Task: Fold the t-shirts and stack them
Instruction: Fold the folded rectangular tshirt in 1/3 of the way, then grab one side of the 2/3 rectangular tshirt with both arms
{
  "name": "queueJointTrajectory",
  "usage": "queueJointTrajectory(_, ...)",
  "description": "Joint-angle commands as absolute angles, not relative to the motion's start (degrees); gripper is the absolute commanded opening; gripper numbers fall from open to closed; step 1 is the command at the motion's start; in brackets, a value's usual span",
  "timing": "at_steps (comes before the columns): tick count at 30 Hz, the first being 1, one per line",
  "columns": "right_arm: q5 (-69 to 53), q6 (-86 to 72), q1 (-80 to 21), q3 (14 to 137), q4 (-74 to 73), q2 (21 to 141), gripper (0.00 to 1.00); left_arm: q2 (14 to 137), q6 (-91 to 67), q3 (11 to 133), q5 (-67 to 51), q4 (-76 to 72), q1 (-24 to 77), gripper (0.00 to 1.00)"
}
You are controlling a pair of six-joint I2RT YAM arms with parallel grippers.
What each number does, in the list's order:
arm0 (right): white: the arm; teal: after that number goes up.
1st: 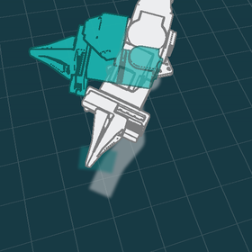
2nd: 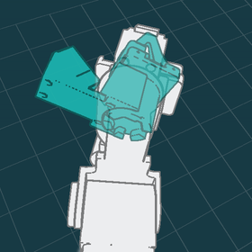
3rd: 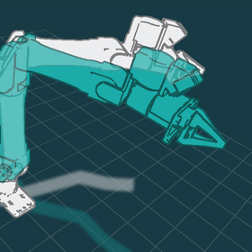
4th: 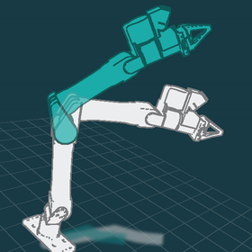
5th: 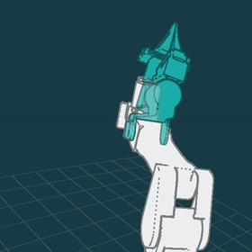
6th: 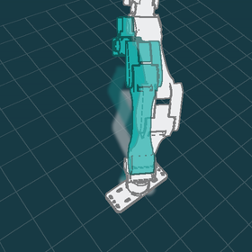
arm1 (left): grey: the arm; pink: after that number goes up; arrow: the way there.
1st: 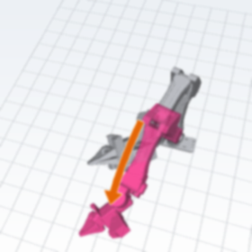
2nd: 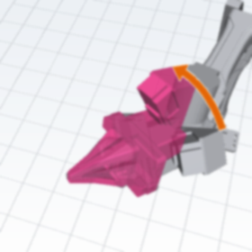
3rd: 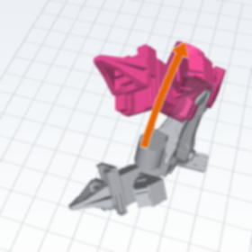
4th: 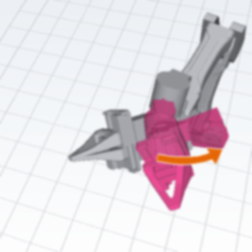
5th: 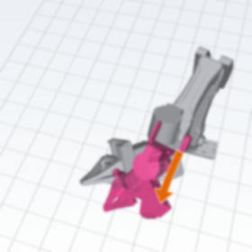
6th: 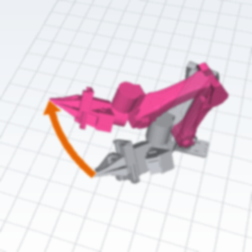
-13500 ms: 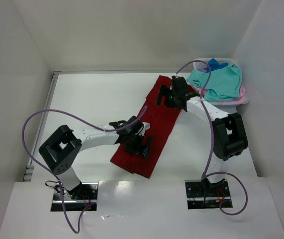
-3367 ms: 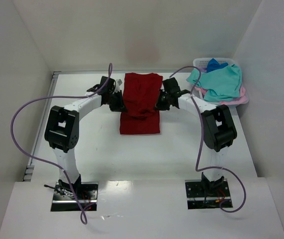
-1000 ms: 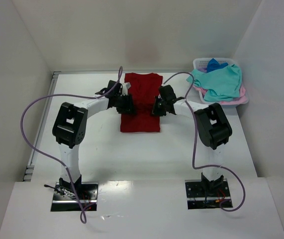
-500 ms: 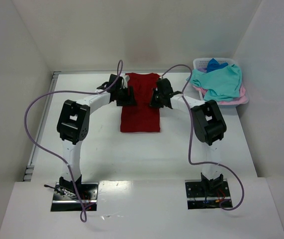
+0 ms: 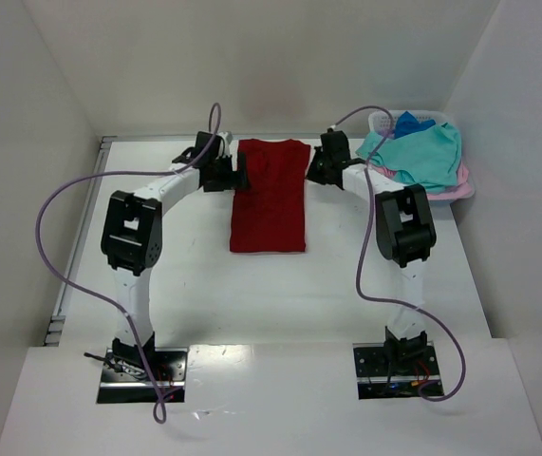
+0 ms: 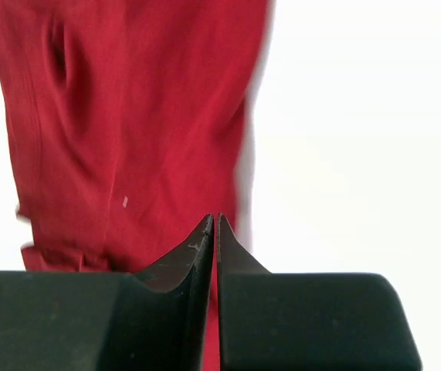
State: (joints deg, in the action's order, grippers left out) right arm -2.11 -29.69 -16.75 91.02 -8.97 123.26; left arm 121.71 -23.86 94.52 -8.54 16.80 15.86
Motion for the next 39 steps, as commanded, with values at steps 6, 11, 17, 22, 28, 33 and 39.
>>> queueJointTrajectory(6,-5.43,-27.95,-15.64,86.51,-8.09,111.55,0.19,109.44,-22.06,89.48,-9.57,16.0,15.21,1.0)
queueJointTrajectory(11,-10.63,-29.0,-15.64,75.87,-5.98,104.87,0.34,104.16,-23.9,79.82,-13.53,12.49,15.21,1.0)
queueJointTrajectory(17,-11.78,-29.53,-20.03,67.32,-5.79,100.55,0.41,100.55,-26.36,70.06,-17.4,10.2,16.26,1.0)
queueJointTrajectory(22,-9.94,-30.94,-23.29,61.53,-6.42,98.45,0.43,98.8,-27.86,65.75,-17.93,10.2,17.31,1.0)
queueJointTrajectory(28,-8.62,-32.08,-24.61,58.45,-7.82,97.21,0.47,97.65,-29.0,63.2,-17.92,10.2,17.31,1.0)
queueJointTrajectory(33,-7.48,-34.09,-24.61,54.23,-7.82,93.0,0.5,97.65,-29.0,61.0,-19.59,10.72,17.84,1.0)
queueJointTrajectory(39,-6.42,-34.62,-24.61,49.67,-9.05,89.74,0.53,95.72,-30.76,56.44,-19.6,10.02,18.37,1.0)
